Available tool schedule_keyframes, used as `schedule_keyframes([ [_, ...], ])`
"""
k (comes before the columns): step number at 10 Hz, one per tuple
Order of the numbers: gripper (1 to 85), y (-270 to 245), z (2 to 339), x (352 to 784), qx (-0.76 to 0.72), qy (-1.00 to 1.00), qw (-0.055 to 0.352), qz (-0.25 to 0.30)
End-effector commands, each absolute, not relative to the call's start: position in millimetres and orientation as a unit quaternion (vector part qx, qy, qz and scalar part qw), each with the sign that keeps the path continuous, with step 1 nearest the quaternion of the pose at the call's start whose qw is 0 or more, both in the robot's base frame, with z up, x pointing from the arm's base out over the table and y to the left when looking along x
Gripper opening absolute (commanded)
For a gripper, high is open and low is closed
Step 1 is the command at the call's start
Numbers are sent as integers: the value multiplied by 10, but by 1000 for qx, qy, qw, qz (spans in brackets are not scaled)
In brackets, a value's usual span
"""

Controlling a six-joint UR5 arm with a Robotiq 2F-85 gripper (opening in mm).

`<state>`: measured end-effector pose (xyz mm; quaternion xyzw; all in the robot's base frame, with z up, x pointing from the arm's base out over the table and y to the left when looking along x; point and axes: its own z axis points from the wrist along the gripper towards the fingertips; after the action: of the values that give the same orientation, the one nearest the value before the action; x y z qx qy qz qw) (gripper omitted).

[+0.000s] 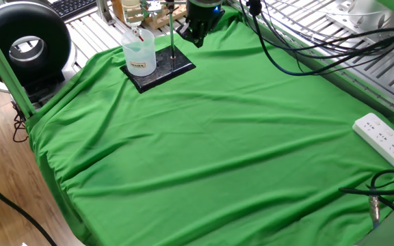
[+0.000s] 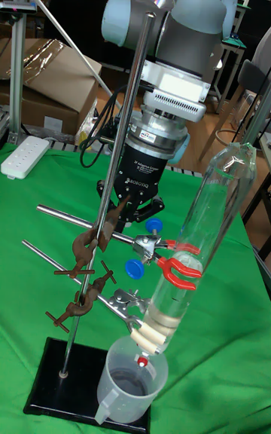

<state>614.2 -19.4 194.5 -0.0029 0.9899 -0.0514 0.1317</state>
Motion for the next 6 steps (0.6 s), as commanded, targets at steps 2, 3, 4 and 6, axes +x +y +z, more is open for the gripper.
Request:
schedule_keyframes([
  [2,13,-111,1950,6459,-23,981,188,-38],
  [3,13,-157,1901,6467,-26,981,186,-51],
  [4,13,-220,1857,6540,-28,978,196,-66],
  [6,13,-57,1889,6841,-33,966,253,-39],
])
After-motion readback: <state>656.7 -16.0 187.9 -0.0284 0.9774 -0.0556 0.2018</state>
